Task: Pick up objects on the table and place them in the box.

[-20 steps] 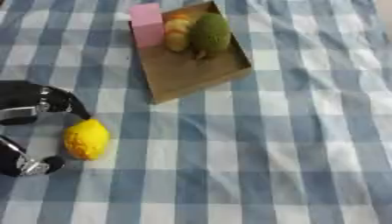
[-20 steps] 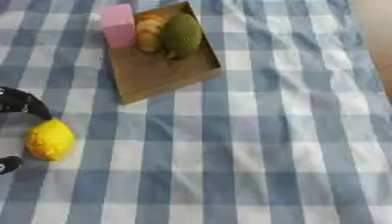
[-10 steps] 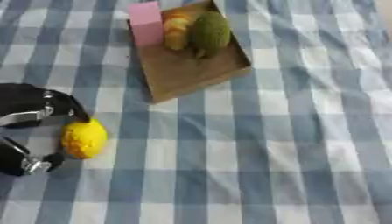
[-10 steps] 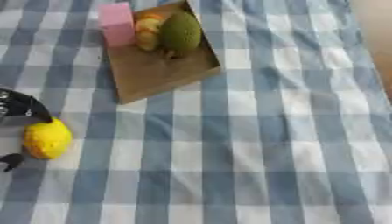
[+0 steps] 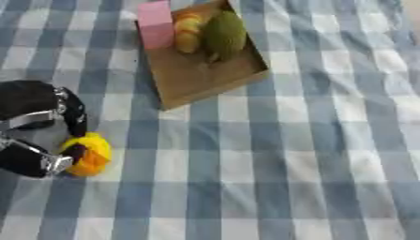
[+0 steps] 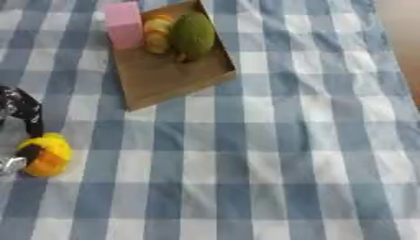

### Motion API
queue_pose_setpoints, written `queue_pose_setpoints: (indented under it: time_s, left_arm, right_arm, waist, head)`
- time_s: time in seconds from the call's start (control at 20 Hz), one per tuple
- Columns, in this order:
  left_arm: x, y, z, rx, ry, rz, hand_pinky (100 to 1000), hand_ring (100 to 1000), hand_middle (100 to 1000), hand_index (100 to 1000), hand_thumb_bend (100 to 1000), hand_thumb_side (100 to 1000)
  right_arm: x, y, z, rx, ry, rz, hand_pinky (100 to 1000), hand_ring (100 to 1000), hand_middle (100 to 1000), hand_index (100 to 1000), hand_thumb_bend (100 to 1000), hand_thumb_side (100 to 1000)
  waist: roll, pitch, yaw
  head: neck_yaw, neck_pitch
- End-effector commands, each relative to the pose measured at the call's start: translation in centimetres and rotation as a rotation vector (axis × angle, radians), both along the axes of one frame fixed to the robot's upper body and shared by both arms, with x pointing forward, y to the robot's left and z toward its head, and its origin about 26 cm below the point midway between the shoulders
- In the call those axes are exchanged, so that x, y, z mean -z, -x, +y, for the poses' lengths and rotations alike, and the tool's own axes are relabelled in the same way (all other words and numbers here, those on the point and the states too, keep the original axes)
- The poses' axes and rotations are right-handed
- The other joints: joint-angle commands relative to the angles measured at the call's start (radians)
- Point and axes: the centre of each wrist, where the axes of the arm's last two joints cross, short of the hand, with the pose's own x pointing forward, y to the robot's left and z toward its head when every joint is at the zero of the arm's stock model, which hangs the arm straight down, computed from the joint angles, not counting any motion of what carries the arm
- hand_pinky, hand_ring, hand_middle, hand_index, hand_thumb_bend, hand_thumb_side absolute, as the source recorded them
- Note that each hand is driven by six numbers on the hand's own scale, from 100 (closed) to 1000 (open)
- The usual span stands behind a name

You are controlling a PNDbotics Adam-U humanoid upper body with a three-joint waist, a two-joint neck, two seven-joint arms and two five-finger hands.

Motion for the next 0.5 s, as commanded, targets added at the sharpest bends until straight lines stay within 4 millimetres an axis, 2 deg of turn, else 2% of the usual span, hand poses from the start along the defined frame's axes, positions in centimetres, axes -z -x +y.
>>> queue_pose_setpoints:
  time_s: [0.05,0.25,0.5]
  left_arm:
    - [-1.7,0.4,0.2,0.009,0.041,-0.100,743,599,450,514,100,262]
    - [-3.5,0.5,-0.1,0.036,0.117,-0.191,741,594,445,511,100,281]
    - [-6.6,0.8,-1.7,0.093,0.209,-0.263,733,591,436,503,100,296]
  right_arm:
    - [-0.7,0.6,-0.1,-0.004,-0.001,-0.030,683,686,745,830,100,420]
    - [-0.8,0.6,-0.2,-0.009,-0.001,-0.036,688,691,749,832,100,413]
    - [-0.8,0.6,-0.1,-0.017,0.000,-0.039,689,691,749,832,100,393]
  waist:
    - [0.003,-0.025,0.001]
    - [0.005,-0.031,0.004]
    - [0.008,-0.036,0.001]
  head:
    - [-0.003,0.003]
    - [-0.010,0.007]
    - [-0.012,0.006]
